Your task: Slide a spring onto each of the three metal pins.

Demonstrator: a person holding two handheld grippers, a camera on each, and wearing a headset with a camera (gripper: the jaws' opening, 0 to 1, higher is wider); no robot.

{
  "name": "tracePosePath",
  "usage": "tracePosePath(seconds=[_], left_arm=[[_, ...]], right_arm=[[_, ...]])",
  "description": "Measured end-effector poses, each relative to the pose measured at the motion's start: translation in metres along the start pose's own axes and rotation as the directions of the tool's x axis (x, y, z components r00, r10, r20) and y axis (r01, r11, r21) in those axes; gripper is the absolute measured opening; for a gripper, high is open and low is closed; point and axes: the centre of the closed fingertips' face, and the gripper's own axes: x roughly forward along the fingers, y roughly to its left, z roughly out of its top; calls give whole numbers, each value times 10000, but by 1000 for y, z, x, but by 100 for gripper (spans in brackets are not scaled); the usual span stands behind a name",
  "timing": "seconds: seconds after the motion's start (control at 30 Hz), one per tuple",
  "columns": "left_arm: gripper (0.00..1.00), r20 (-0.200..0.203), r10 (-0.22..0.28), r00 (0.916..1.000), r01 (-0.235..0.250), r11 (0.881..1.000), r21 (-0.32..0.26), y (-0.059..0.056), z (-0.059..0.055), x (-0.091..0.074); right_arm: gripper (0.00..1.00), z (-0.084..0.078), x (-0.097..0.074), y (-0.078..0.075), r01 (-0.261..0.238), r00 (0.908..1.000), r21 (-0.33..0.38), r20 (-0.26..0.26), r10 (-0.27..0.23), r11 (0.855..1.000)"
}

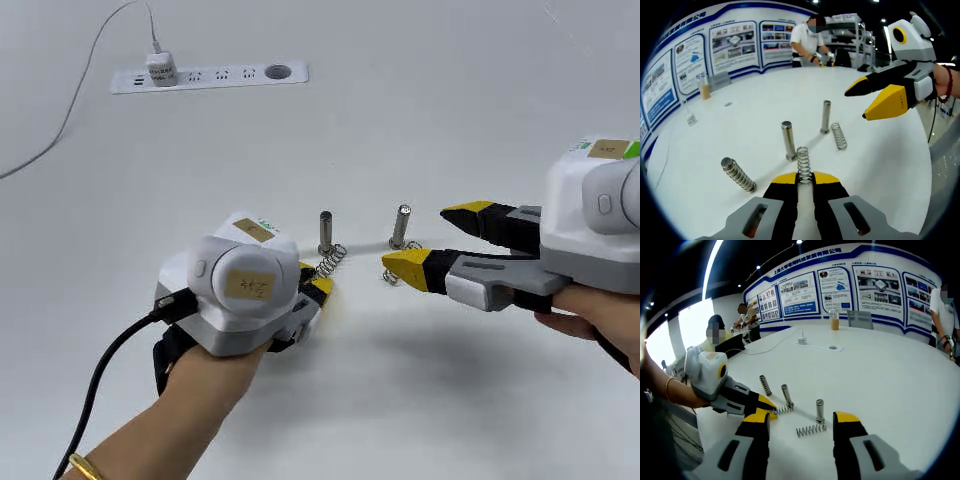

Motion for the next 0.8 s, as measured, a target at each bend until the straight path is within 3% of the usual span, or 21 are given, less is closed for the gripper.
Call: tracePosePath(seconds=[0.13, 0.33, 0.5, 0.8], left_arm=[[10, -1, 53, 10000, -53, 9984, 562, -2, 0, -5], [10, 388, -25, 9992, 6, 9988, 494, -5, 7, -14], [10, 1029, -72, 9947, 62, 9999, 96, -7, 21, -24], [10, 2109, 20, 9775, 72, 9990, -430, -10, 39, -46]], right_arm=[[52, 3, -1, 1, -3, 10000, 228, 49, 2, 9997], [51, 9, -1, 6, -147, 9998, 502, 139, 140, 9986], [50, 15, -1, 12, -323, 9992, 906, 283, 299, 9954], [43, 29, 2, 28, -860, 9947, 1296, 675, 777, 9878]])
